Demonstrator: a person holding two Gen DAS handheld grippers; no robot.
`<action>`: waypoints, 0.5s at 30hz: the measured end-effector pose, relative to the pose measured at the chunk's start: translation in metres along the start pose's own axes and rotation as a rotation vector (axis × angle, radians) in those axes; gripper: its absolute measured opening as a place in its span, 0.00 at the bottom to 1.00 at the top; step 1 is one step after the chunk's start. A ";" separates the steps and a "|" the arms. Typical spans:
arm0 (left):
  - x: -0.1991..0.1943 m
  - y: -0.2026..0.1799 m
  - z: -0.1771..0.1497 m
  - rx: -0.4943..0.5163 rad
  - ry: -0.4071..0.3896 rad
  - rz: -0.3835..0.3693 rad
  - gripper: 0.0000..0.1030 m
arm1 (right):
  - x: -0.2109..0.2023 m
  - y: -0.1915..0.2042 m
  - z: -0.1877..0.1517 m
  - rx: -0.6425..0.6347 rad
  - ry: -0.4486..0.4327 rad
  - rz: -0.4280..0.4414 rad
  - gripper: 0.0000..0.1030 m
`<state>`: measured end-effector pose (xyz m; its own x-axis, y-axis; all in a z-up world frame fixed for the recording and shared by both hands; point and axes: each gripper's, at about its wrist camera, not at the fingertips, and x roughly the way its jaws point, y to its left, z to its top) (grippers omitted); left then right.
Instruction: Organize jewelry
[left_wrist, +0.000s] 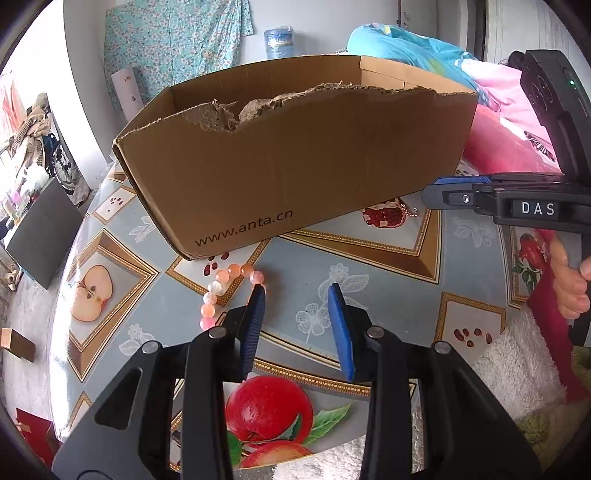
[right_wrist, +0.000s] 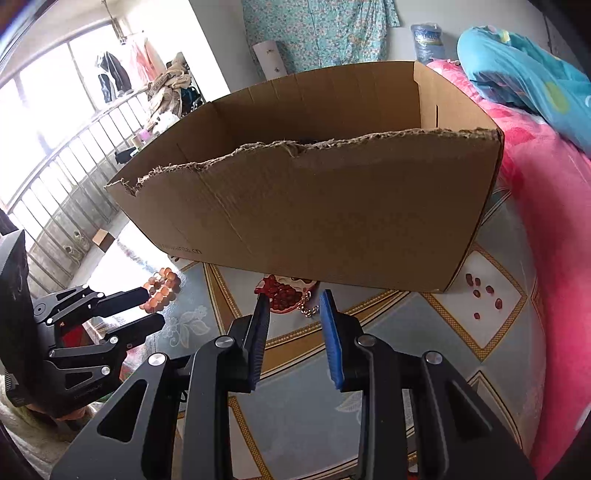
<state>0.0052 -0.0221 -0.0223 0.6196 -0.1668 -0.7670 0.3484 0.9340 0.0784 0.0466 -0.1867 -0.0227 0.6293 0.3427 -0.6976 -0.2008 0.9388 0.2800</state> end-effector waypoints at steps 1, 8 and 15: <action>0.003 -0.001 0.001 -0.004 0.011 0.002 0.33 | 0.001 -0.001 0.000 0.000 -0.002 -0.007 0.27; 0.013 -0.007 -0.003 -0.009 0.037 -0.027 0.33 | 0.010 0.000 -0.001 -0.017 0.015 -0.056 0.22; 0.015 -0.010 0.000 -0.004 0.040 -0.036 0.34 | 0.024 0.011 0.004 -0.092 0.023 -0.104 0.15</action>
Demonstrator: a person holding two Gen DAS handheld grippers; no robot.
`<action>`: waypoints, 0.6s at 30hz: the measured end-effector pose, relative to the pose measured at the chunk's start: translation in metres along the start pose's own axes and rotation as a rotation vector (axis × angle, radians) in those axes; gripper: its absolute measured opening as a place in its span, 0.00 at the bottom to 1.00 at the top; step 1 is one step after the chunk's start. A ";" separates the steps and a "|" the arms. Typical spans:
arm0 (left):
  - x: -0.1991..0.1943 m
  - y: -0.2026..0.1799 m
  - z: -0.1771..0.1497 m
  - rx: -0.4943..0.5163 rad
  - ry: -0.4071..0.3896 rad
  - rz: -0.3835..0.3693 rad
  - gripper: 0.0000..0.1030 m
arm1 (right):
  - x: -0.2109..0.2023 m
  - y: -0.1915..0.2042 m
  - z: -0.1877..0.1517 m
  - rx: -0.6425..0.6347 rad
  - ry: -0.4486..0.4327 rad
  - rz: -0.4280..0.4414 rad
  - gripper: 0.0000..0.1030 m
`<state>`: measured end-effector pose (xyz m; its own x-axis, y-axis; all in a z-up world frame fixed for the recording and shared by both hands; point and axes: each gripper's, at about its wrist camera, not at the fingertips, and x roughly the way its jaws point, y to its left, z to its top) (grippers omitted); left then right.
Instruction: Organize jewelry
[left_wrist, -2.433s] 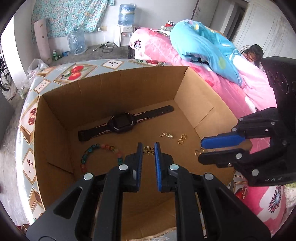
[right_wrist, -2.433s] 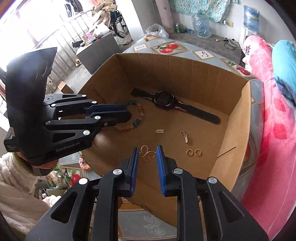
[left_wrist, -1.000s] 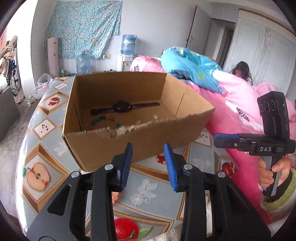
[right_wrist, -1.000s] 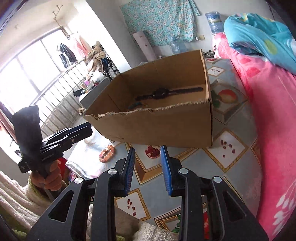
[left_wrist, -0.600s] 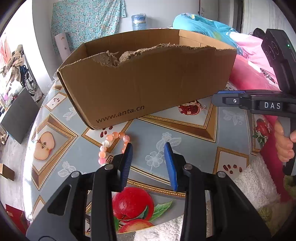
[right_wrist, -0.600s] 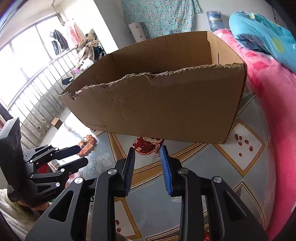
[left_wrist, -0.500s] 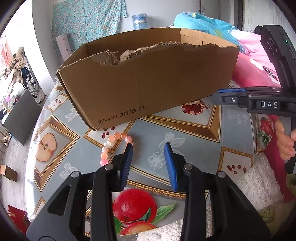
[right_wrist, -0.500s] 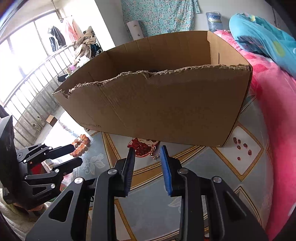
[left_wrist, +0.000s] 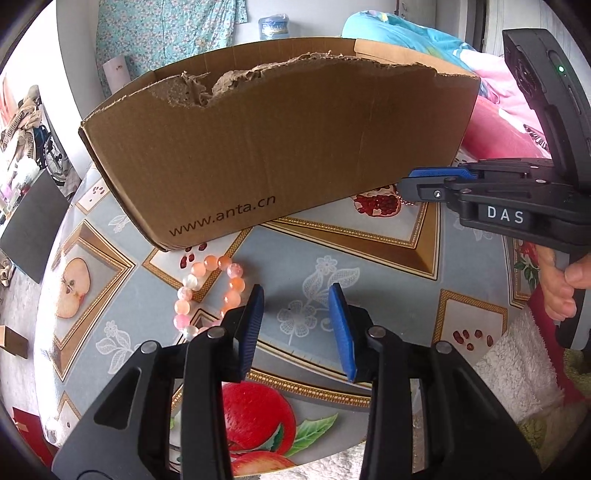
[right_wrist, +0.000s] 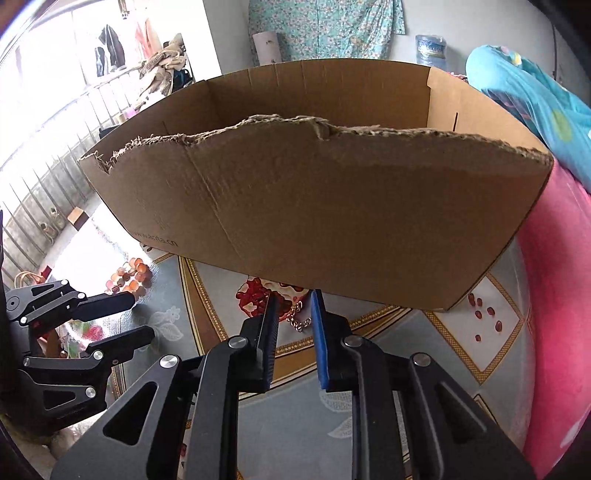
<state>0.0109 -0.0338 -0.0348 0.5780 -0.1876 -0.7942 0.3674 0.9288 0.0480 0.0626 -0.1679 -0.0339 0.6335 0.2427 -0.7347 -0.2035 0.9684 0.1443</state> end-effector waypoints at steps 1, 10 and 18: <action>0.001 -0.001 0.001 -0.001 0.000 0.000 0.34 | 0.003 0.001 0.001 -0.003 0.006 -0.004 0.11; 0.003 0.005 0.005 -0.026 0.004 -0.016 0.35 | 0.007 -0.003 -0.006 0.034 0.066 0.000 0.03; 0.002 0.012 0.003 -0.037 -0.004 -0.023 0.35 | -0.011 -0.005 -0.035 0.086 0.096 0.029 0.03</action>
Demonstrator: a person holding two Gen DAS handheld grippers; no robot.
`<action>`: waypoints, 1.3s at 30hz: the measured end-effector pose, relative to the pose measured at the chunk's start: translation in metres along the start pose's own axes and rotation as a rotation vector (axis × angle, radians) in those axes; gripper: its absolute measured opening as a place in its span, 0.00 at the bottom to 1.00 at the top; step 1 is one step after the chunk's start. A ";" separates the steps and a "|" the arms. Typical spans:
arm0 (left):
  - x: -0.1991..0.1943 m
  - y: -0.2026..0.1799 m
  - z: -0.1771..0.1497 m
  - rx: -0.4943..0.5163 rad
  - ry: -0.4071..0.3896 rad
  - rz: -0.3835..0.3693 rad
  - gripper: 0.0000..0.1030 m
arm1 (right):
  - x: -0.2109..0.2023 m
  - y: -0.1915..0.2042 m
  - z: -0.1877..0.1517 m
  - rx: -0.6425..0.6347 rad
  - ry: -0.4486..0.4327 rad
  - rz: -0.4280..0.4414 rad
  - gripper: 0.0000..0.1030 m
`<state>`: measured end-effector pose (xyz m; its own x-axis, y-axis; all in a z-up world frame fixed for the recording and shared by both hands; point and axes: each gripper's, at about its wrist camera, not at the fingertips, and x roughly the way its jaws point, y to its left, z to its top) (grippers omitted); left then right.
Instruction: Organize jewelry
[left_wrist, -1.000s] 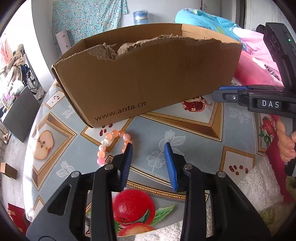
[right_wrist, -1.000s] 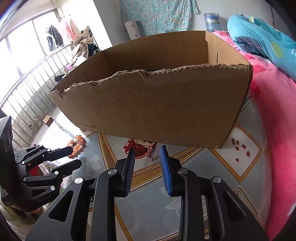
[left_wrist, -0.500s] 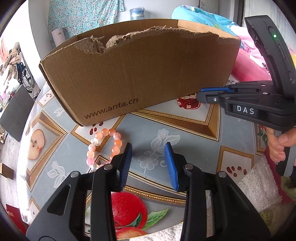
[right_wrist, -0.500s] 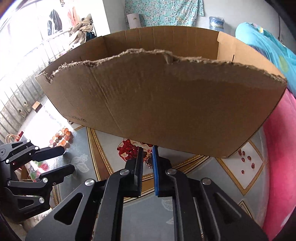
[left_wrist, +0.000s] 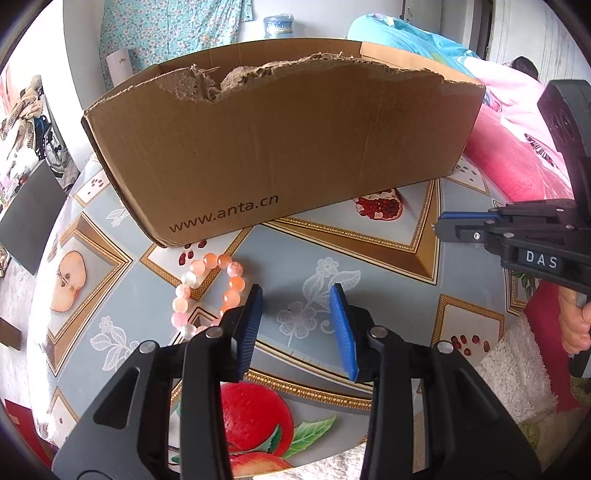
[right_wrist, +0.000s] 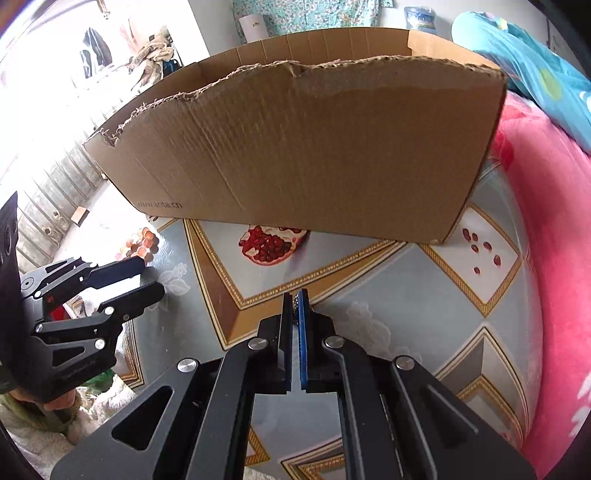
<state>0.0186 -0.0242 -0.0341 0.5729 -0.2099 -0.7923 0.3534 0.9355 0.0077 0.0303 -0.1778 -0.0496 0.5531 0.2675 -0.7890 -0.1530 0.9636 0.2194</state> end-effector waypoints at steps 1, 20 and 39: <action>0.000 0.001 -0.001 -0.001 -0.002 -0.002 0.35 | -0.002 0.000 -0.003 0.007 0.003 0.002 0.03; 0.001 -0.001 0.008 -0.035 0.078 0.034 0.36 | -0.022 -0.027 -0.024 0.132 -0.029 0.087 0.19; 0.008 -0.005 0.018 -0.064 0.121 0.057 0.36 | -0.017 -0.003 -0.002 -0.069 -0.080 0.017 0.21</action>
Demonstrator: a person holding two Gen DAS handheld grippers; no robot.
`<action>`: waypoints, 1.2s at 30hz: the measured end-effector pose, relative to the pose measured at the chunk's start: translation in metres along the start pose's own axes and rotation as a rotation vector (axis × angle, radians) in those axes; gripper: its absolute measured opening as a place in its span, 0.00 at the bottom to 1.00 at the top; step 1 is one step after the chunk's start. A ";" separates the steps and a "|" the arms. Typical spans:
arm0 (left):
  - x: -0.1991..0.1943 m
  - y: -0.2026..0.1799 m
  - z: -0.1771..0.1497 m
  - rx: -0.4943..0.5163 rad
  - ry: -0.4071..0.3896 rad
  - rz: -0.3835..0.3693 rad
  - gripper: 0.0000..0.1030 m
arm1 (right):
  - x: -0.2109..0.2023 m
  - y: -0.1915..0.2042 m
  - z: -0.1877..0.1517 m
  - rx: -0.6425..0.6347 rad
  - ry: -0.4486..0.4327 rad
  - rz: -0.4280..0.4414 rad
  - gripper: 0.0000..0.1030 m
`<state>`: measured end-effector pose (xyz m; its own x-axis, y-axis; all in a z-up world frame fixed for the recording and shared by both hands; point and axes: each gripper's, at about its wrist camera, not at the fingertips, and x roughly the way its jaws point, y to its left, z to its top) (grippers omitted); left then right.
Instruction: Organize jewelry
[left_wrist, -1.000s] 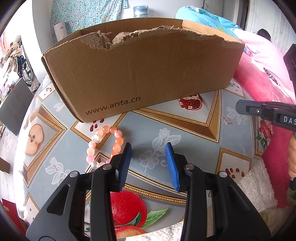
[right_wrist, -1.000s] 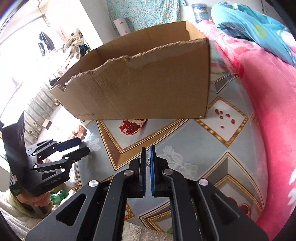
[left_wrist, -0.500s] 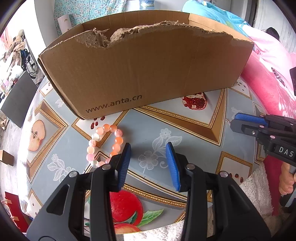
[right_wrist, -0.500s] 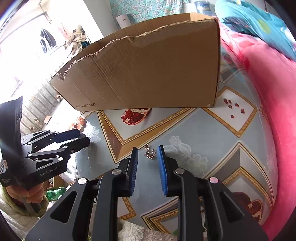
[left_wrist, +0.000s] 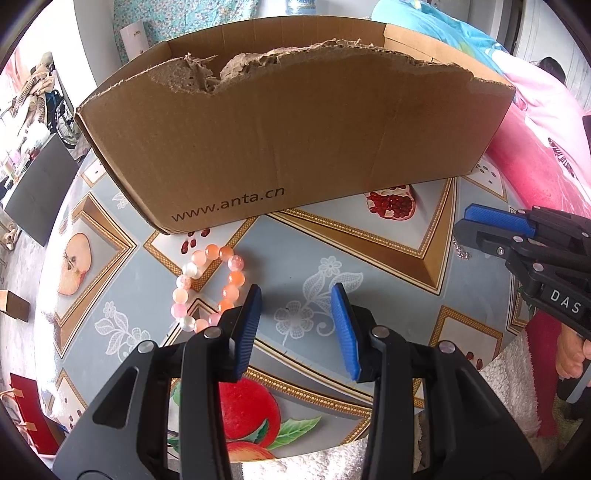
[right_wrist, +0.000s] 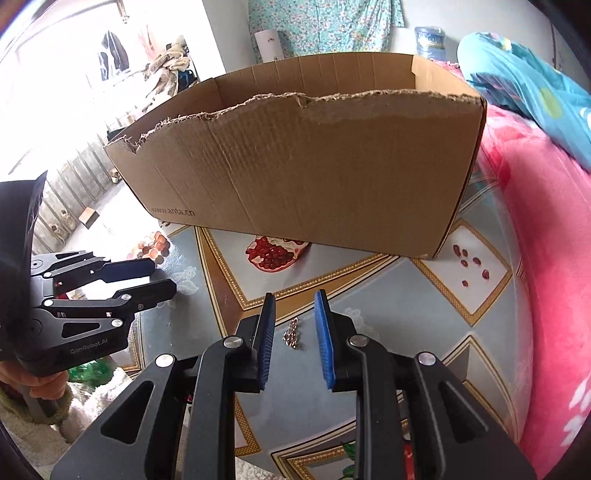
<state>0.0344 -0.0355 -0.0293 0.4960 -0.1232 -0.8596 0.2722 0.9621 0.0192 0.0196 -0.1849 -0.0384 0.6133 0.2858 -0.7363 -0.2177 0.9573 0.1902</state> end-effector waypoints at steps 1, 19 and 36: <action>0.000 0.001 0.000 -0.001 0.001 0.000 0.36 | 0.001 0.001 0.002 -0.011 0.000 -0.004 0.20; -0.002 0.003 -0.002 -0.003 0.003 -0.005 0.36 | 0.013 0.000 0.005 -0.028 0.059 0.040 0.08; -0.041 0.054 -0.011 0.013 -0.155 -0.143 0.38 | -0.026 -0.019 -0.005 0.103 -0.017 0.049 0.18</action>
<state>0.0198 0.0242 0.0017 0.5720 -0.2957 -0.7651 0.3593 0.9288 -0.0903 0.0037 -0.2110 -0.0265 0.6166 0.3319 -0.7139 -0.1692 0.9415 0.2916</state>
